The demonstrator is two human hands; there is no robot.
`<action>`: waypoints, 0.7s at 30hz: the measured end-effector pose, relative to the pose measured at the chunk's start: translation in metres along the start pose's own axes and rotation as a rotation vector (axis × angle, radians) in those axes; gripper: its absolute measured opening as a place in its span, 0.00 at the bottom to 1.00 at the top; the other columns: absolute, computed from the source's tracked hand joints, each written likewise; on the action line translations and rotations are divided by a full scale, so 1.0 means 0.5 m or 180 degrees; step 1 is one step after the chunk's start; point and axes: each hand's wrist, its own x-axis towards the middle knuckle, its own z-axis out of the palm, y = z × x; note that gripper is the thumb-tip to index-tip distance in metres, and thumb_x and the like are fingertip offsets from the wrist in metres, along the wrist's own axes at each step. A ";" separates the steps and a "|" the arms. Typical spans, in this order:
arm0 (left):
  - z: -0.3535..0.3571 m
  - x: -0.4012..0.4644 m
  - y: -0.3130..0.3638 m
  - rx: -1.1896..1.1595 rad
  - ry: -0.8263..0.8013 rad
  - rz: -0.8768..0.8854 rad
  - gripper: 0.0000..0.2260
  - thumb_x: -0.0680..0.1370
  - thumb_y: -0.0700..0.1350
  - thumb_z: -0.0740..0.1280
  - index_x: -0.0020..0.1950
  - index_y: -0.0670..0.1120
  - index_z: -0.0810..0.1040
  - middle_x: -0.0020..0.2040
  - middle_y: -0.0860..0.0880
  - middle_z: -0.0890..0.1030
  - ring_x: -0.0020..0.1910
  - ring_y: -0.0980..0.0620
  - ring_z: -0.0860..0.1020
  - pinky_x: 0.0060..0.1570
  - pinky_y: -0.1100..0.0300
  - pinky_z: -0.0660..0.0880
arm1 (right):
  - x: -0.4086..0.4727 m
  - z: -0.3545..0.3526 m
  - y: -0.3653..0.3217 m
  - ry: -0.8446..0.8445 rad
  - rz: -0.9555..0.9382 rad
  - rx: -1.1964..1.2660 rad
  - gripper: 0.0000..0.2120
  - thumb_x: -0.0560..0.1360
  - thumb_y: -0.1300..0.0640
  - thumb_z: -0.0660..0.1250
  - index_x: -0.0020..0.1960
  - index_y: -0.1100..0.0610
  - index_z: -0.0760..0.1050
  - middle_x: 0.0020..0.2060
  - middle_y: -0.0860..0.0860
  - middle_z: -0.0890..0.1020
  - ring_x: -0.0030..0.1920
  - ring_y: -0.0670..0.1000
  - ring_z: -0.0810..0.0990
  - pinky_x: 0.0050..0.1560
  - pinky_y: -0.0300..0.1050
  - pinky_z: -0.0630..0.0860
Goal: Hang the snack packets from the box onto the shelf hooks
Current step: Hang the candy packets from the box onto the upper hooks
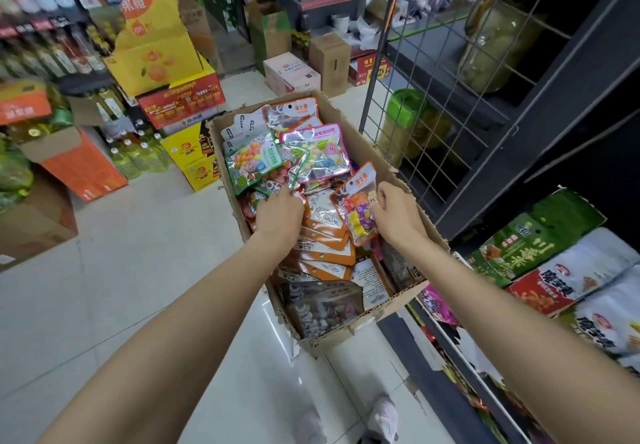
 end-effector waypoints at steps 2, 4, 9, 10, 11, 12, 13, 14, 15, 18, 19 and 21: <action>-0.016 0.004 -0.007 -0.0580 0.0062 0.0185 0.06 0.78 0.38 0.62 0.52 0.38 0.75 0.56 0.41 0.72 0.52 0.41 0.74 0.42 0.55 0.67 | -0.002 -0.002 0.000 -0.0002 -0.0013 0.0086 0.16 0.76 0.67 0.55 0.33 0.53 0.56 0.30 0.48 0.64 0.31 0.47 0.62 0.30 0.44 0.57; -0.042 -0.001 -0.016 -0.1241 0.0045 0.0485 0.03 0.79 0.39 0.60 0.47 0.41 0.71 0.48 0.42 0.70 0.48 0.42 0.72 0.41 0.58 0.63 | -0.005 -0.002 0.002 0.0040 -0.0044 0.0259 0.16 0.75 0.67 0.56 0.34 0.54 0.56 0.30 0.48 0.63 0.31 0.47 0.60 0.31 0.43 0.58; -0.071 -0.028 -0.042 -0.2776 0.0133 0.0288 0.03 0.81 0.42 0.55 0.50 0.45 0.67 0.41 0.44 0.76 0.39 0.46 0.74 0.37 0.55 0.68 | -0.003 -0.012 0.002 0.0295 0.0124 0.0743 0.16 0.75 0.68 0.59 0.34 0.55 0.57 0.31 0.49 0.65 0.33 0.47 0.63 0.29 0.37 0.60; -0.075 -0.031 -0.044 -0.3141 0.0136 0.0133 0.05 0.82 0.43 0.54 0.52 0.46 0.69 0.44 0.45 0.78 0.42 0.46 0.76 0.43 0.54 0.72 | 0.000 -0.015 0.000 0.0347 0.0175 0.0778 0.15 0.75 0.67 0.59 0.35 0.55 0.59 0.32 0.48 0.67 0.34 0.47 0.65 0.30 0.39 0.60; -0.082 -0.033 -0.046 -0.3461 0.0161 0.0004 0.06 0.82 0.44 0.54 0.52 0.49 0.71 0.47 0.47 0.78 0.47 0.46 0.77 0.49 0.52 0.73 | 0.001 -0.021 -0.005 0.0384 0.0201 0.0817 0.12 0.76 0.66 0.60 0.38 0.55 0.61 0.34 0.48 0.70 0.35 0.47 0.67 0.30 0.40 0.62; -0.090 -0.035 -0.047 -0.3689 0.0221 -0.0079 0.07 0.82 0.45 0.54 0.48 0.52 0.71 0.48 0.50 0.77 0.48 0.48 0.76 0.51 0.53 0.73 | 0.002 -0.027 -0.010 0.0358 0.0223 0.0923 0.07 0.77 0.64 0.60 0.44 0.56 0.64 0.38 0.48 0.74 0.37 0.47 0.71 0.31 0.40 0.65; -0.103 -0.037 -0.045 -0.3827 0.0287 -0.0121 0.09 0.83 0.45 0.54 0.44 0.53 0.70 0.46 0.53 0.76 0.48 0.51 0.75 0.50 0.56 0.72 | 0.000 -0.035 -0.017 0.0300 0.0230 0.1106 0.06 0.78 0.63 0.60 0.51 0.54 0.65 0.44 0.49 0.77 0.40 0.47 0.76 0.32 0.40 0.70; -0.114 -0.039 -0.045 -0.3945 0.0329 -0.0122 0.10 0.83 0.45 0.55 0.42 0.54 0.69 0.45 0.55 0.76 0.47 0.52 0.75 0.49 0.57 0.72 | -0.001 -0.043 -0.022 0.0254 0.0160 0.1272 0.13 0.78 0.63 0.60 0.60 0.51 0.64 0.50 0.50 0.79 0.44 0.49 0.80 0.35 0.40 0.74; -0.127 -0.040 -0.042 -0.4077 0.0339 -0.0080 0.11 0.83 0.45 0.55 0.42 0.54 0.69 0.45 0.55 0.77 0.45 0.53 0.76 0.47 0.57 0.73 | -0.002 -0.052 -0.028 0.0192 0.0025 0.1356 0.20 0.78 0.63 0.60 0.66 0.46 0.63 0.54 0.49 0.79 0.47 0.50 0.81 0.38 0.41 0.78; -0.164 -0.038 -0.026 -0.4452 0.0321 0.0129 0.08 0.82 0.45 0.56 0.45 0.53 0.72 0.44 0.52 0.80 0.41 0.53 0.79 0.40 0.59 0.75 | -0.016 -0.086 -0.054 0.0125 -0.0192 0.1404 0.21 0.79 0.67 0.55 0.63 0.47 0.75 0.56 0.50 0.80 0.42 0.47 0.82 0.39 0.38 0.80; -0.177 -0.035 -0.016 -0.4596 0.0332 0.0162 0.08 0.82 0.45 0.57 0.46 0.52 0.72 0.44 0.51 0.81 0.40 0.54 0.79 0.41 0.59 0.76 | -0.021 -0.099 -0.062 0.0117 -0.0148 0.1443 0.20 0.79 0.68 0.53 0.56 0.51 0.79 0.53 0.52 0.82 0.39 0.46 0.82 0.36 0.37 0.80; -0.203 -0.026 0.013 -0.4883 0.0399 0.0125 0.09 0.82 0.44 0.58 0.43 0.50 0.72 0.41 0.51 0.80 0.40 0.51 0.78 0.42 0.57 0.74 | -0.033 -0.125 -0.072 0.0192 -0.0003 0.1543 0.18 0.79 0.67 0.53 0.45 0.58 0.80 0.47 0.57 0.83 0.37 0.50 0.83 0.37 0.44 0.82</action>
